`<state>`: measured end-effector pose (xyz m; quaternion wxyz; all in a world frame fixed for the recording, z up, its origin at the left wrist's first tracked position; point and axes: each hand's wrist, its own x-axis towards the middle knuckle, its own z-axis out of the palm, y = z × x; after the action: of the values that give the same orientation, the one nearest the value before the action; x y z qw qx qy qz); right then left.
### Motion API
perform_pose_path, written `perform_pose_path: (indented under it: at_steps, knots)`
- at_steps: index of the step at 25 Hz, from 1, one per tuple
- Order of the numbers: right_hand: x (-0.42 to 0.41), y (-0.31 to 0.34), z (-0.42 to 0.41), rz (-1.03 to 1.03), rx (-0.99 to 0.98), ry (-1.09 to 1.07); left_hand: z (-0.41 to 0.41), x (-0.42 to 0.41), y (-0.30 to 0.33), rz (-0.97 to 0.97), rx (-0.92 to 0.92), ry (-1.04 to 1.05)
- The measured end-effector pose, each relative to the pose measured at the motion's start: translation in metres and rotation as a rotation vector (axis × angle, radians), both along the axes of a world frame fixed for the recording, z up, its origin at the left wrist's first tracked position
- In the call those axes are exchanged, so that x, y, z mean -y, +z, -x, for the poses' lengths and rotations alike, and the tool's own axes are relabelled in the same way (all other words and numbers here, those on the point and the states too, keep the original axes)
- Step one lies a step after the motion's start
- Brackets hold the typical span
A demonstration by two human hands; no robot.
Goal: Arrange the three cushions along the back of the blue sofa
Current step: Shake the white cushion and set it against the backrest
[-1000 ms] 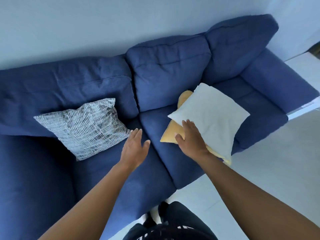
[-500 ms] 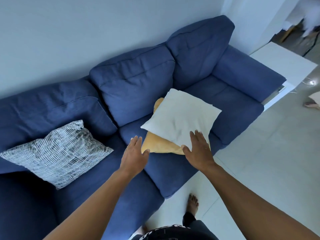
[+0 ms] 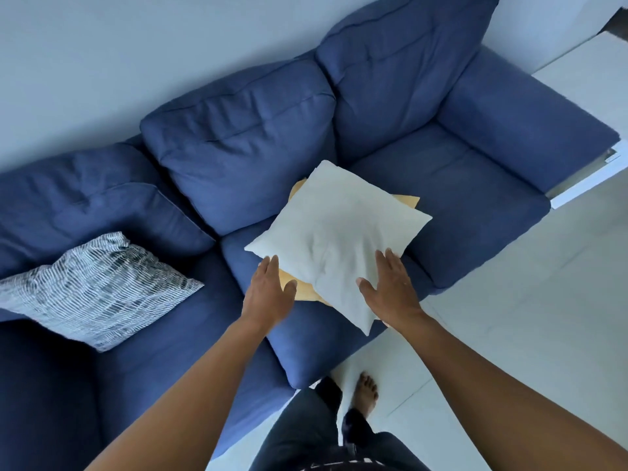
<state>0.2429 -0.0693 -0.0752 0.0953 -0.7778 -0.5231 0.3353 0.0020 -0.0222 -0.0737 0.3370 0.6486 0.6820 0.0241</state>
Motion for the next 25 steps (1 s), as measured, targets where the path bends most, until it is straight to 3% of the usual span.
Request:
perform_pose_path:
  at_steps: [9, 17, 21, 25]
  knots:
    - [-0.069, -0.030, -0.031, 0.132, -0.071, -0.110, -0.007, -0.109, -0.032, 0.034, 0.005, 0.047]
    - [-0.081, -0.082, -0.029, 0.244, -0.422, -0.587, -0.004, -0.188, -0.078, 0.268, -0.034, 0.173]
    - [-0.095, -0.084, -0.042, 0.306, -0.587, -0.712, -0.021, -0.197, -0.085, 0.394, 0.091, 0.212]
    - [-0.107, -0.061, -0.058, 0.215, -0.660, -0.790, -0.041, -0.189, -0.059, 0.332, 0.218, 0.233]
